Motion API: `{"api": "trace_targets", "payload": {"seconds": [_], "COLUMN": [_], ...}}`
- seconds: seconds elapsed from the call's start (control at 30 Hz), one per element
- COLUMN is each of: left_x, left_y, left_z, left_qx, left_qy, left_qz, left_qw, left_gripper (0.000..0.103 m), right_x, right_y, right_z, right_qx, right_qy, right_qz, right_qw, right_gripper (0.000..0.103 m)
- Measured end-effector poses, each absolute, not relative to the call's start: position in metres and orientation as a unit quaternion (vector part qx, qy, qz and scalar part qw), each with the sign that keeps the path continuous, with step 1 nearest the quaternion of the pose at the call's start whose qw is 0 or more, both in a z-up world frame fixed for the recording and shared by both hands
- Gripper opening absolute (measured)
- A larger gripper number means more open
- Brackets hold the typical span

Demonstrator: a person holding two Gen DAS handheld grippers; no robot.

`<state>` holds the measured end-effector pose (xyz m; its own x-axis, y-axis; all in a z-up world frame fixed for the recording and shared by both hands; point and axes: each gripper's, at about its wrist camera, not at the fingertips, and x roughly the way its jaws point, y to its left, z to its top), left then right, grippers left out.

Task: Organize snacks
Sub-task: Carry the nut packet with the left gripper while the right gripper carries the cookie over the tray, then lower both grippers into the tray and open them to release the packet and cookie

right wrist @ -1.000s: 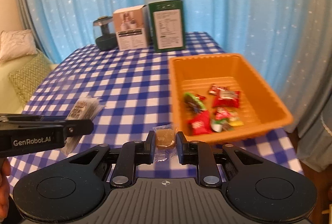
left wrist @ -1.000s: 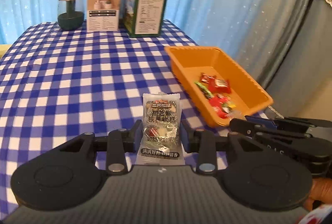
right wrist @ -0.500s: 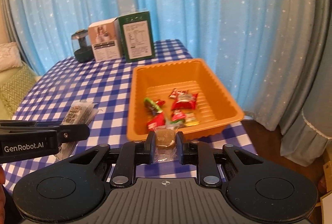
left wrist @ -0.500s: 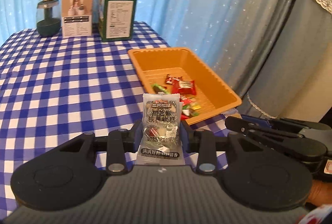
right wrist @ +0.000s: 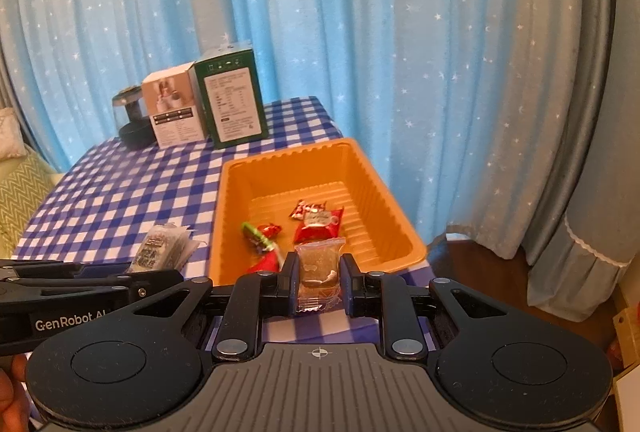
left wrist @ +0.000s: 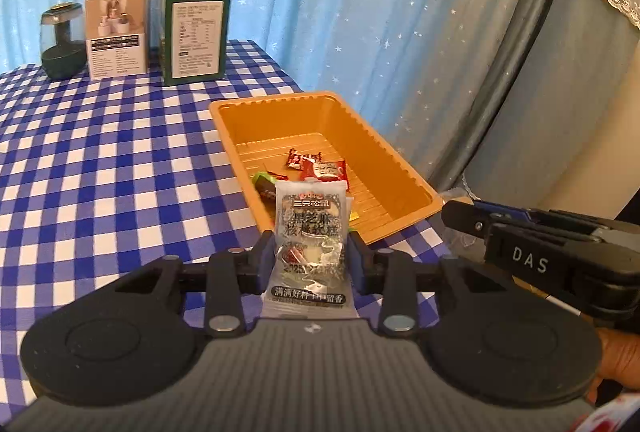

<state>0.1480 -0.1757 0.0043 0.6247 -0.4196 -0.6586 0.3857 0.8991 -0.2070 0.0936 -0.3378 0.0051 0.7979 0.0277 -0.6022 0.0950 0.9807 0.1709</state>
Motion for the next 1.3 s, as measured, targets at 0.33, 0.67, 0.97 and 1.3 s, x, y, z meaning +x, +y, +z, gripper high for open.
{"api": "trace_targets", "payload": {"seconds": [0.33, 0.67, 0.97, 1.3], "left_x": [0.187, 0.237, 0.290, 0.328], "left_y": [-0.200, -0.215, -0.223, -0.228], "left_z": [-0.004, -0.014, -0.024, -0.036], "left_qx": [-0.022, -0.025, -0.033, -0.035], "left_qy": [0.378, 0.387, 0.400, 0.406], "left_qz": [-0.227, -0.208, -0.190, -0.179], "left_qw": [0.897, 0.898, 0.896, 0.896], "left_gripper": [0.034, 0.034, 0.034, 0.035], "right_x": [0.136, 0.191, 0.248, 0.294], "right_y": [-0.362, -0.368, -0.375, -0.384], "right_z": [-0.004, -0.021, -0.033, -0.045], "right_qx": [0.082, 0.069, 0.069, 0.067], "right_qy": [0.326, 0.348, 0.364, 0.378], "right_qz": [-0.021, 0.005, 0.036, 0.044], "right_qw": [0.941, 0.935, 0.928, 0.922], "right_gripper": [0.021, 0.021, 0.021, 0.021]}}
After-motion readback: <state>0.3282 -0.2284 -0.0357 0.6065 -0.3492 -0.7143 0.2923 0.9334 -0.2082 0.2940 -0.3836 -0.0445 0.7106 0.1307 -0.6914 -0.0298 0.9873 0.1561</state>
